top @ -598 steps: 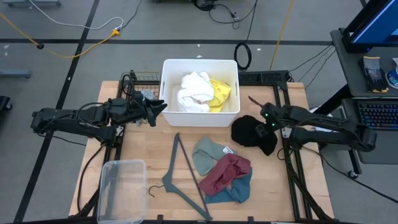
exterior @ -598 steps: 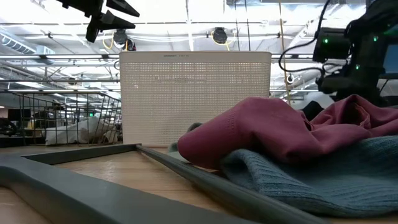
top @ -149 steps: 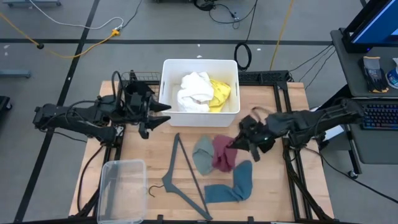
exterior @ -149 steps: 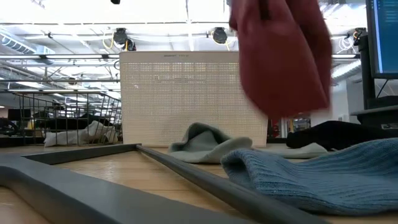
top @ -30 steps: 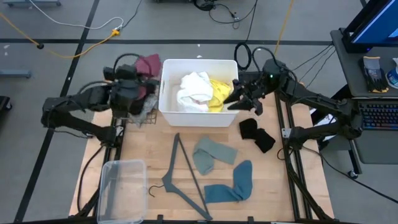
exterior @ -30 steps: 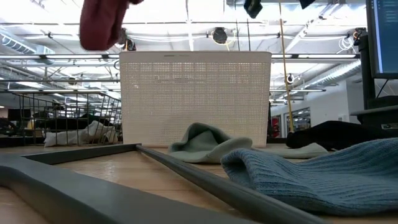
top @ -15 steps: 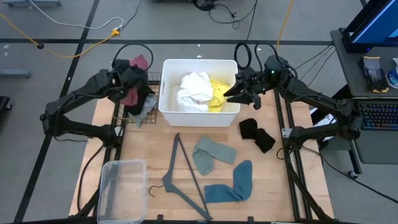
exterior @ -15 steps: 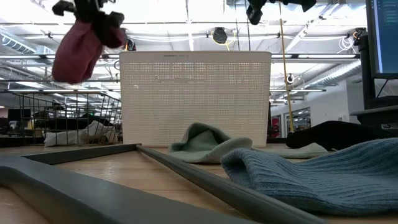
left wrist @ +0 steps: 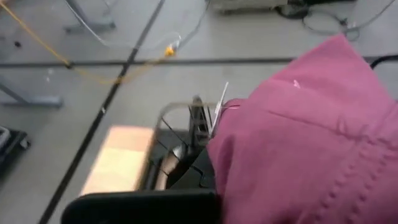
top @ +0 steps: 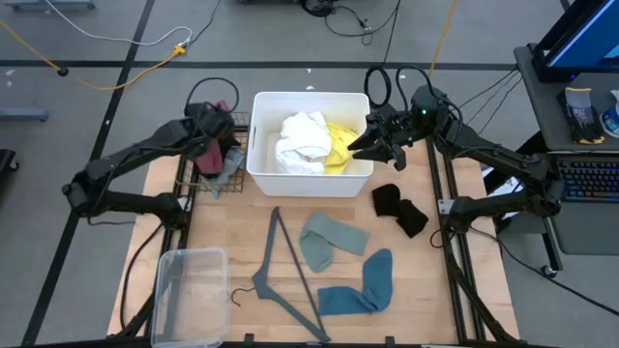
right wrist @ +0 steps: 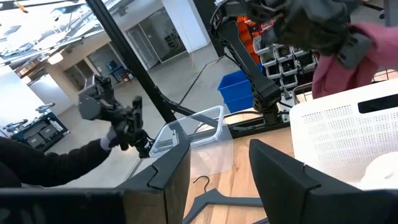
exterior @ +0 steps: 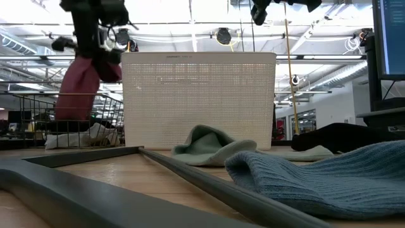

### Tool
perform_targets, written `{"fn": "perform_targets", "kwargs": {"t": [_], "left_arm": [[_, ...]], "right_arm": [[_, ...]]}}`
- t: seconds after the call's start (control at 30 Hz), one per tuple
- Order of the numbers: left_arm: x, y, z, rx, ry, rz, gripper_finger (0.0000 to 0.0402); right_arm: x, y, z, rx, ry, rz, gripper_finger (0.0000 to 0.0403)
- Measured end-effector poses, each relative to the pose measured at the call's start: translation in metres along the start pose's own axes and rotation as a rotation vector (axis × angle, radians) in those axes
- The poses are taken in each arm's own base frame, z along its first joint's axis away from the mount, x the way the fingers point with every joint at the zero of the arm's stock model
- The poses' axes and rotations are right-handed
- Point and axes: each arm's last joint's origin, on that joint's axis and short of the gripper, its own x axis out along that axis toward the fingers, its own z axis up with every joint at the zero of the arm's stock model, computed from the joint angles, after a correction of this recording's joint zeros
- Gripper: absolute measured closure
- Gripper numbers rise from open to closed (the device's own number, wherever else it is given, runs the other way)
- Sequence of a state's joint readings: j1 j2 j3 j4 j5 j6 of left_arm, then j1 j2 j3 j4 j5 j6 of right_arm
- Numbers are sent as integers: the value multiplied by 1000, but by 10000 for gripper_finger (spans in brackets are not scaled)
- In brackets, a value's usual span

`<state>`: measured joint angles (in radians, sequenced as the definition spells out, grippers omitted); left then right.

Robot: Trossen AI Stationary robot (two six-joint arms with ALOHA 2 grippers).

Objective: Pick & Place Cloths
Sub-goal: Put the maroon underwear into the gold wire basket

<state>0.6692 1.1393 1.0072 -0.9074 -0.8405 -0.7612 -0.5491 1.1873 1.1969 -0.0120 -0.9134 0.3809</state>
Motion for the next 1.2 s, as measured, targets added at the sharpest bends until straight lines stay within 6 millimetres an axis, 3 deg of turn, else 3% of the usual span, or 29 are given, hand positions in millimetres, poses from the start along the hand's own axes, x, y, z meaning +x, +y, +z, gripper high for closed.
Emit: {"fn": "perform_targets", "kwargs": {"t": [0.27, 0.63, 0.8, 1.0, 1.2], "left_arm": [[34, 5, -29, -52, 157, -33, 401], [47, 7, -37, -88, 237, -96, 364], [47, 7, -37, -33, 233, -101, 309], [45, 7, -34, -2, 201, -129, 209], [30, 11, -15, 24, 122, -186, 138]], "right_arm": [[0, 0, 0, 4, 3, -1, 248], [0, 0, -1, 7, 5, -1, 248], [0, 0, -1, 7, 5, -1, 248], [0, 0, -1, 6, 5, -1, 248], [0, 0, -1, 3, 5, -1, 248]]}}
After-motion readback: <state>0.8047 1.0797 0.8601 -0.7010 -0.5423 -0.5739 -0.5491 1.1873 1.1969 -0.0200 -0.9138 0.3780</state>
